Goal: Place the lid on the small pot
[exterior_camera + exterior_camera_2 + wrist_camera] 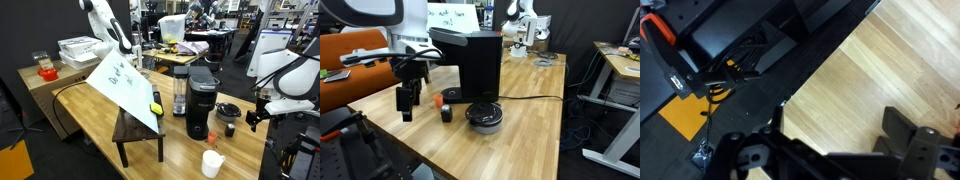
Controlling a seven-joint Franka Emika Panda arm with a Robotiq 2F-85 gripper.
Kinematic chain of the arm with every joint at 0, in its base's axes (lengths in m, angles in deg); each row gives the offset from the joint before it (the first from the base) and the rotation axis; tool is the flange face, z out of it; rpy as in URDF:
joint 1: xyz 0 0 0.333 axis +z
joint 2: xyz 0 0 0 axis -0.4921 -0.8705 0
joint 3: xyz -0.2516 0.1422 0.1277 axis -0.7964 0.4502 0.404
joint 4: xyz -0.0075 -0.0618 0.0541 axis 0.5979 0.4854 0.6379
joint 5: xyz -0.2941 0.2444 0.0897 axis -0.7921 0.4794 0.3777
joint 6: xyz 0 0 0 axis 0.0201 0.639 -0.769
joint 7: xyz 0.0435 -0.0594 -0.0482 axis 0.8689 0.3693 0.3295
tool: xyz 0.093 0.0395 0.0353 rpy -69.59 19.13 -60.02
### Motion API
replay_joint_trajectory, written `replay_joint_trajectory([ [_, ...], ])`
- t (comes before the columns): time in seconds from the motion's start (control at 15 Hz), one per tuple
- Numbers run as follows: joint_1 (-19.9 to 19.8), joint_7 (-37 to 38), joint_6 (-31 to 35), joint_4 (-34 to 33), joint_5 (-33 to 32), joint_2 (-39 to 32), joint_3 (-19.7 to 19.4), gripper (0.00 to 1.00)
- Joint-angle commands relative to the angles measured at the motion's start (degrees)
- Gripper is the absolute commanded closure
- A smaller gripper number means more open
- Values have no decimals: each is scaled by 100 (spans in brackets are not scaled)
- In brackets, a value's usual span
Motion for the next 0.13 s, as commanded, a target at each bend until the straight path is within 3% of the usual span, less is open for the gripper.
replay_joint_trajectory([
  [0.0,-182,38,-14,-9,-57,3,166,0],
  [0.07,-183,38,-14,-9,-56,3,166,0],
])
